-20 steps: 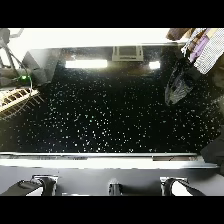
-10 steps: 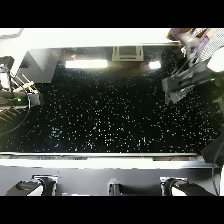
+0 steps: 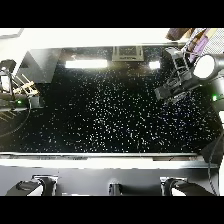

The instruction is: Fold the clothes and pants, and hang the long-sleeved shirts on hangers.

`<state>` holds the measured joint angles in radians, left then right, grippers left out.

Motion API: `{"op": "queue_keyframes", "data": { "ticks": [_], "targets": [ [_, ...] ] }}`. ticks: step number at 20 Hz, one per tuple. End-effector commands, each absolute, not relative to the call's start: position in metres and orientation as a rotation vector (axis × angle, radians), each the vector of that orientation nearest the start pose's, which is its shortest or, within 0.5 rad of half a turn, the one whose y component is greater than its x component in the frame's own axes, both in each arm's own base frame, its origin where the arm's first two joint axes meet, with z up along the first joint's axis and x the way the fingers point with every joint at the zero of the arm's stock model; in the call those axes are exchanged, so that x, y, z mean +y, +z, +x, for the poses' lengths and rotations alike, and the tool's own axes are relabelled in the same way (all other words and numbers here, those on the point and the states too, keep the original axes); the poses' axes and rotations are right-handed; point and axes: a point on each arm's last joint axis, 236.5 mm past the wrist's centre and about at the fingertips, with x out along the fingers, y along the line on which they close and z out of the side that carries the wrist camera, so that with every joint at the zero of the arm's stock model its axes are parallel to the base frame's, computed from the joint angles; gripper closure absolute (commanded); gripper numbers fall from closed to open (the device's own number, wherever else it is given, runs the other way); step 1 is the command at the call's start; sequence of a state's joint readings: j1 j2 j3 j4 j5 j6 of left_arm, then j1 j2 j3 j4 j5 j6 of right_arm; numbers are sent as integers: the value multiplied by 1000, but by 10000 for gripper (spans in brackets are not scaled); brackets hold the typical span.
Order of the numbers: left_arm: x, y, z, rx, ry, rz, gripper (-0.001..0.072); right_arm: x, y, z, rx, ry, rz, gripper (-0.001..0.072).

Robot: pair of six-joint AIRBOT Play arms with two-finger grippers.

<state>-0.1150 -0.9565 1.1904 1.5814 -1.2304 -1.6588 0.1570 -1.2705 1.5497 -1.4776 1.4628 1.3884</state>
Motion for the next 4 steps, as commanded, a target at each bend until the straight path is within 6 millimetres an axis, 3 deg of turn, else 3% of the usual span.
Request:
{"op": "queue_keyframes", "data": {
  "ticks": [1, 4],
  "targets": [
    [-37, 132, 348, 998, -54, -13, 686, 83, 130, 382, 1167, 324, -191, 678],
    [-37, 132, 348, 998, -54, -13, 686, 83, 130, 382, 1167, 324, -191, 678]
  ]
}}
